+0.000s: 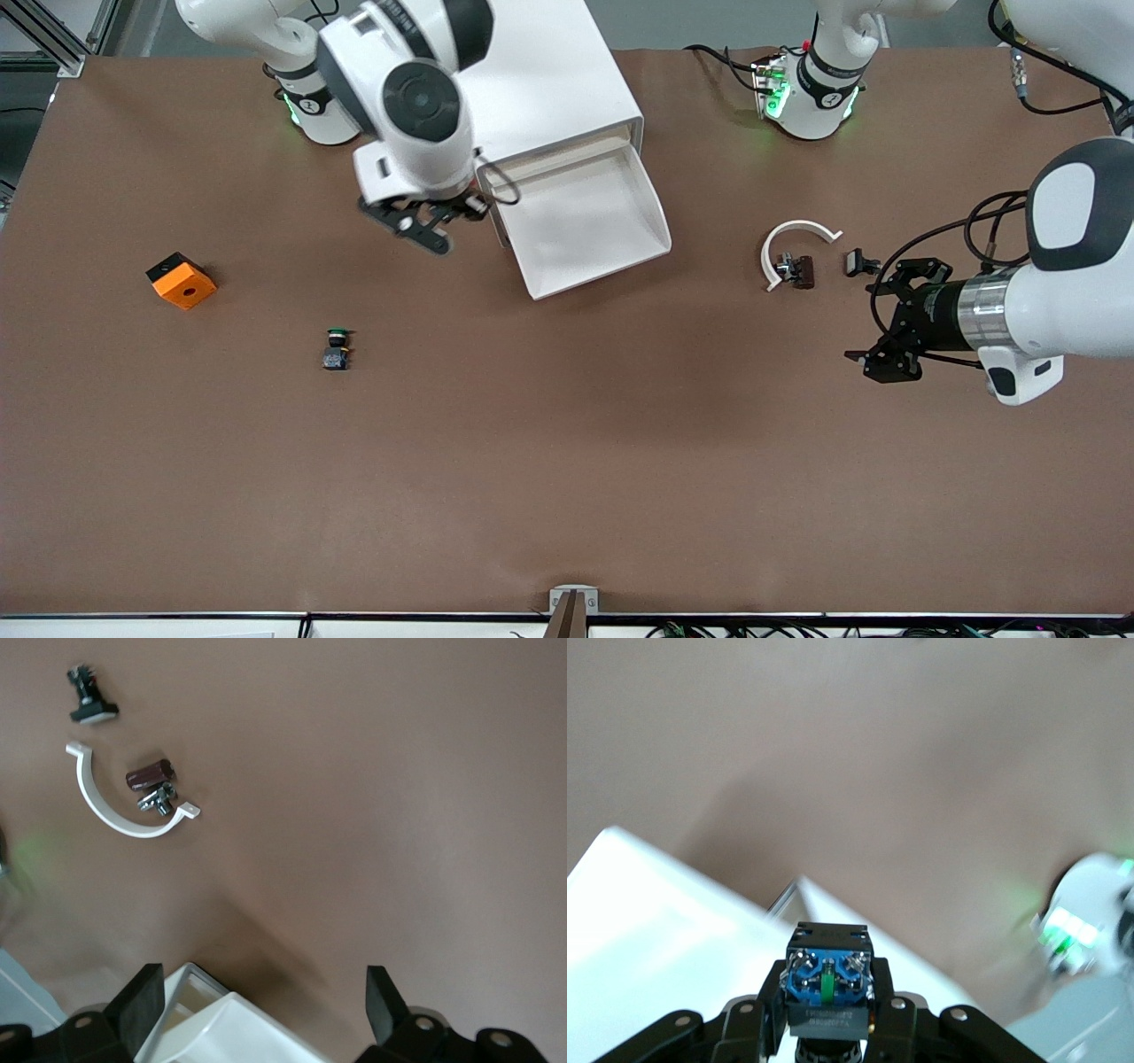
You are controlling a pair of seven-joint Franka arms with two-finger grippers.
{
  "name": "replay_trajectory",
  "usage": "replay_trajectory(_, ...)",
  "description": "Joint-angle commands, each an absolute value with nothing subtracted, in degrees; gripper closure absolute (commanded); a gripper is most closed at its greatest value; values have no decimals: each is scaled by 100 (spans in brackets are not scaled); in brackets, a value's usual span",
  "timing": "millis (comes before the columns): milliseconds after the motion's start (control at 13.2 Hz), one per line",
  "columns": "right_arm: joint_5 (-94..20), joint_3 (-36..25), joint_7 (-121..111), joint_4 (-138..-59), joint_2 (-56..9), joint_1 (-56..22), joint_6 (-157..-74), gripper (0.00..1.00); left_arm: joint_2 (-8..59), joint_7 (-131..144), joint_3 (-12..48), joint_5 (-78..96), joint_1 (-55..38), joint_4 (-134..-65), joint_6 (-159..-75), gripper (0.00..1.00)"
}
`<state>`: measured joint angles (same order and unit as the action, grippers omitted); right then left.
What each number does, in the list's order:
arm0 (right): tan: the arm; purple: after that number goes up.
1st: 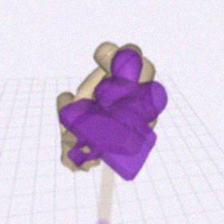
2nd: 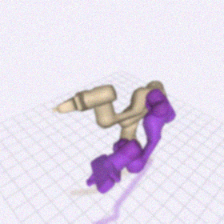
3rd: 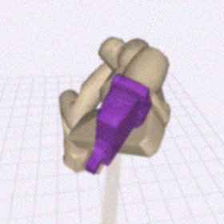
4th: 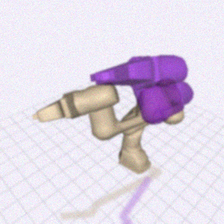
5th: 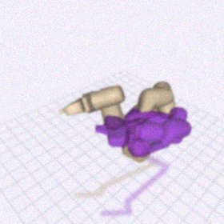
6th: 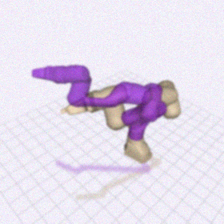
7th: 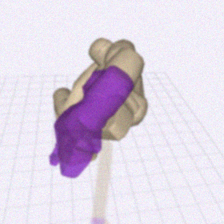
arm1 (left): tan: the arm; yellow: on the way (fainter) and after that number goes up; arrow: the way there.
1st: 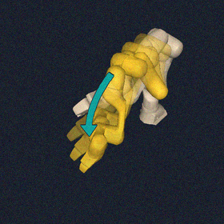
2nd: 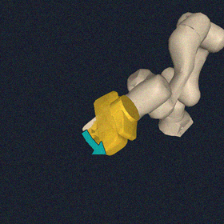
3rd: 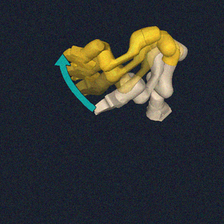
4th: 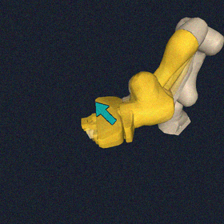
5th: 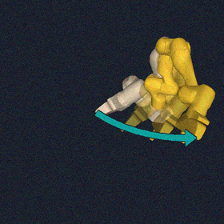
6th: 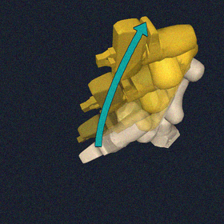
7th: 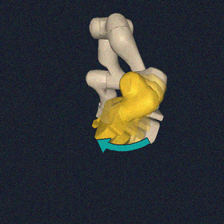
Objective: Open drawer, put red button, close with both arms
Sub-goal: 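Carry the red button with the right gripper over the open drawer, then lower the button into the drawer and open the right gripper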
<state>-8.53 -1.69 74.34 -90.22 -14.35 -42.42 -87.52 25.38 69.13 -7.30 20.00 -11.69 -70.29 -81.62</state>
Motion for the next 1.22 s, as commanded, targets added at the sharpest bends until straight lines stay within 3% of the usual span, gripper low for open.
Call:
replay_trajectory(0,-1414,-264,8687,-8281,-2099,-4367,-9015,93,2075,6216,-642,1444,-1440,-7540,-8183,0)
replay_trajectory(304,-1406,-264,9578,-8271,-2478,-4641,-9860,91,1854,5118,-396,1195,-1459,-7936,-8209,0)
replay_trajectory(760,-1397,-264,10237,-8271,-2891,-4957,-10353,88,1363,4975,210,872,-1450,-9516,-9876,0)
replay_trajectory(1141,-1345,-272,10354,-8279,-3094,-5212,-10582,88,1450,4667,359,791,-1485,-9834,-10527,0)
